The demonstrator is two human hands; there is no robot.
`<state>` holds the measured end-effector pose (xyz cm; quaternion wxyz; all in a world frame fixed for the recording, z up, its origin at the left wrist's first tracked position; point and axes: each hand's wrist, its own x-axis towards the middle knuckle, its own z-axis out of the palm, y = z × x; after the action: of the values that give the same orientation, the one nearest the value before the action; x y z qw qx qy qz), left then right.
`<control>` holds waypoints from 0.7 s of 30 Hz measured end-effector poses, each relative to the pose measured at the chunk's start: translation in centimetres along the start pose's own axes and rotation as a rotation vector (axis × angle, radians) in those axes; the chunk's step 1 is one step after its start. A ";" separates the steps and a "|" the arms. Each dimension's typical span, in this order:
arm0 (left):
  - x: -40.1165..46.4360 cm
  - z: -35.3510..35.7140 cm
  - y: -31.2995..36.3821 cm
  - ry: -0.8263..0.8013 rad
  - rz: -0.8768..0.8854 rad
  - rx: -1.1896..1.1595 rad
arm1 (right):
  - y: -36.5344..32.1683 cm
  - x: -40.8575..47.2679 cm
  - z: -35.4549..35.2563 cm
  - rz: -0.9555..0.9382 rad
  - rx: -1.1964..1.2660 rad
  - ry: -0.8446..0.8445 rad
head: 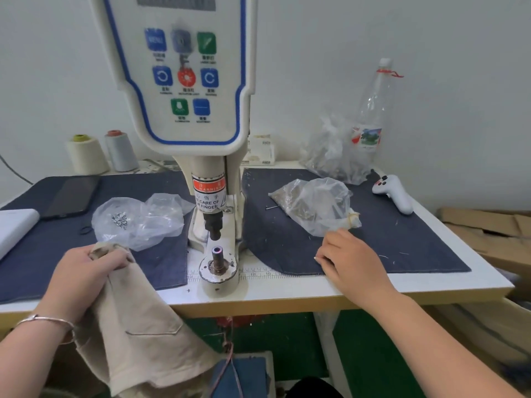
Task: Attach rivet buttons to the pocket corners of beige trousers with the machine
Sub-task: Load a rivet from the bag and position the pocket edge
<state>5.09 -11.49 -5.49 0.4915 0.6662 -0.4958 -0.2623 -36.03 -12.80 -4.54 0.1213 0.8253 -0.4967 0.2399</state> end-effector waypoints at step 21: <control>-0.2 0.2 0.5 0.005 0.011 0.023 | 1.6 1.1 0.1 0.511 0.461 -0.244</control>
<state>4.64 -11.41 -5.15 0.4864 0.6697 -0.5013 -0.2523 -36.95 -14.47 -4.15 -0.1920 0.7026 -0.6305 0.2681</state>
